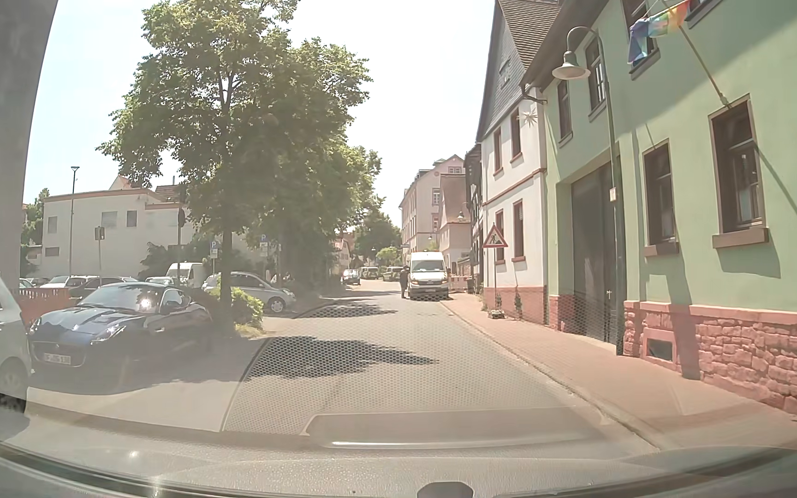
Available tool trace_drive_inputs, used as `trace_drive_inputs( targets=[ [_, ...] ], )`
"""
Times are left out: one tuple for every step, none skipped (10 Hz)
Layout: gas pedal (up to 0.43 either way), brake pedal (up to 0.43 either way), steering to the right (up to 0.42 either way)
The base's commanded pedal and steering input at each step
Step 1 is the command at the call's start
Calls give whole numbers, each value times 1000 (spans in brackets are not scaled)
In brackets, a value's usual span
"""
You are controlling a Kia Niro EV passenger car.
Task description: Follow the waypoints while adhering to traffic rules and regulations
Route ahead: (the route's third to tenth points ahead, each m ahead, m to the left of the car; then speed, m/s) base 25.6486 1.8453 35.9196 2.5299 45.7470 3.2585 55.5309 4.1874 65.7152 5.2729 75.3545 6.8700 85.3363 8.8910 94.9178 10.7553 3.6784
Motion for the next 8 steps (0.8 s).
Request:
trace_drive_inputs(
  targets=[
    [0, 165, 0],
    [0, 165, -1],
    [0, 165, 0],
    [0, 159, 0],
    [0, 116, 0],
    [0, 67, -1],
    [0, 79, -1],
    [0, 110, -1]
  ],
)
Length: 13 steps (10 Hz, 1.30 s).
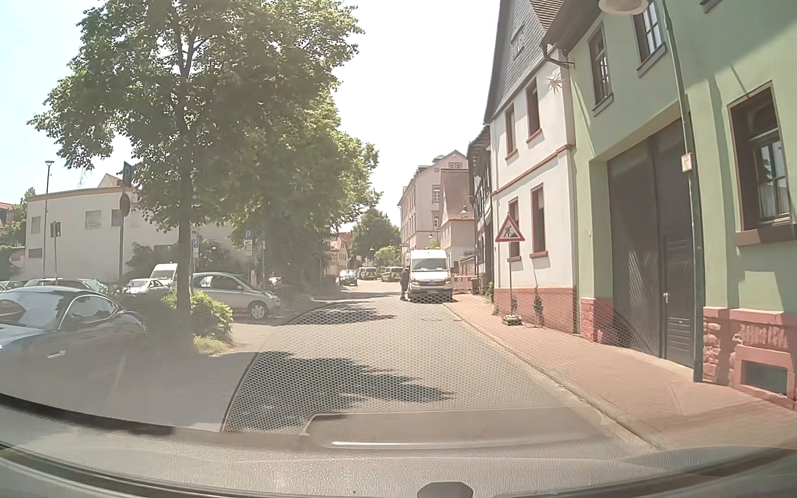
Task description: Follow the waypoints while adhering to traffic rules and regulations
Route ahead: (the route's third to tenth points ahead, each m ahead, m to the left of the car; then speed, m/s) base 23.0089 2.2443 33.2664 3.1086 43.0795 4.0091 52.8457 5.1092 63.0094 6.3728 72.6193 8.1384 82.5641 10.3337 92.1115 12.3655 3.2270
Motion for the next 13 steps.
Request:
trace_drive_inputs(
  targets=[
    [0, 6, -2],
    [0, 0, -4],
    [0, 0, -6],
    [0, 0, -10],
    [0, 0, -15],
    [98, 0, -20],
    [209, 0, -22],
    [220, 0, -22],
    [248, 0, -22],
    [287, 0, -25],
    [287, 0, -27],
    [299, 0, -26],
    [311, 0, -24]
  ],
)
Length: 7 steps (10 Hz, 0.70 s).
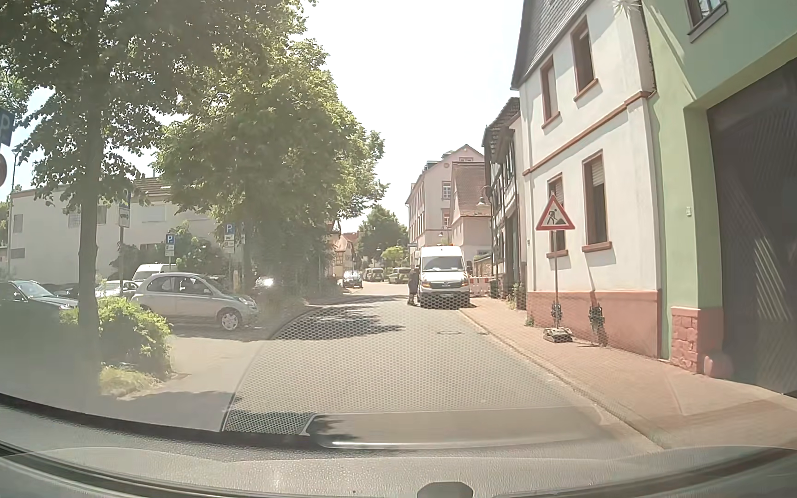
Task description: Follow the waypoints while adhering to traffic rules and regulations
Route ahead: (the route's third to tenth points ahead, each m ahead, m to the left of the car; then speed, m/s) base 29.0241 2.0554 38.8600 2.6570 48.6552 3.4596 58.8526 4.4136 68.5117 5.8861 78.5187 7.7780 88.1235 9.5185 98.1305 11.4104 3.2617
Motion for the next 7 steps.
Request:
trace_drive_inputs(
  targets=[
    [311, 0, -24],
    [311, 0, -24],
    [311, 0, -24],
    [311, 0, -24],
    [311, 0, -23],
    [311, 0, -21],
    [311, 0, -17]
  ],
)
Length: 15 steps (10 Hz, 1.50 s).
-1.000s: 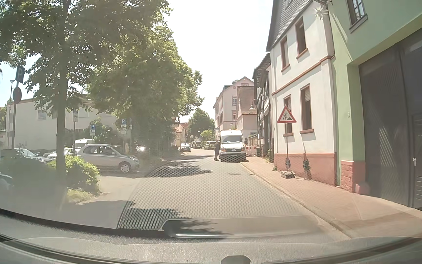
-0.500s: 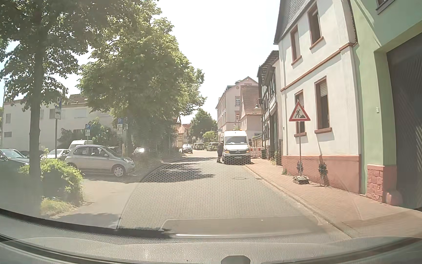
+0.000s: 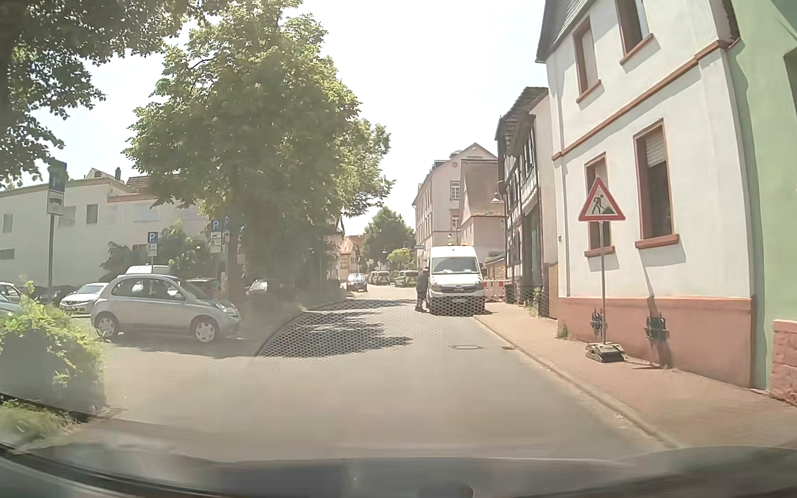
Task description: Follow the waypoints while adhering to traffic rules and regulations
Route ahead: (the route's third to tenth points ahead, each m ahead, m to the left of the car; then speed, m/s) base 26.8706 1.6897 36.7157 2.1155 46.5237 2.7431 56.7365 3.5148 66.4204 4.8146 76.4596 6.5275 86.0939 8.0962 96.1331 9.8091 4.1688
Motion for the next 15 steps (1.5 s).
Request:
trace_drive_inputs(
  targets=[
    [287, 0, -17],
    [130, 0, -19],
    [0, 0, -23],
    [0, 0, -28],
    [0, 0, -34],
    [0, 0, -38],
    [0, 0, -38],
    [0, 0, -39],
    [0, 0, -40],
    [0, 0, -41],
    [0, 0, -43],
    [0, 0, -45],
    [0, 0, -45],
    [0, 0, -43],
    [8, 0, -43]
  ],
)
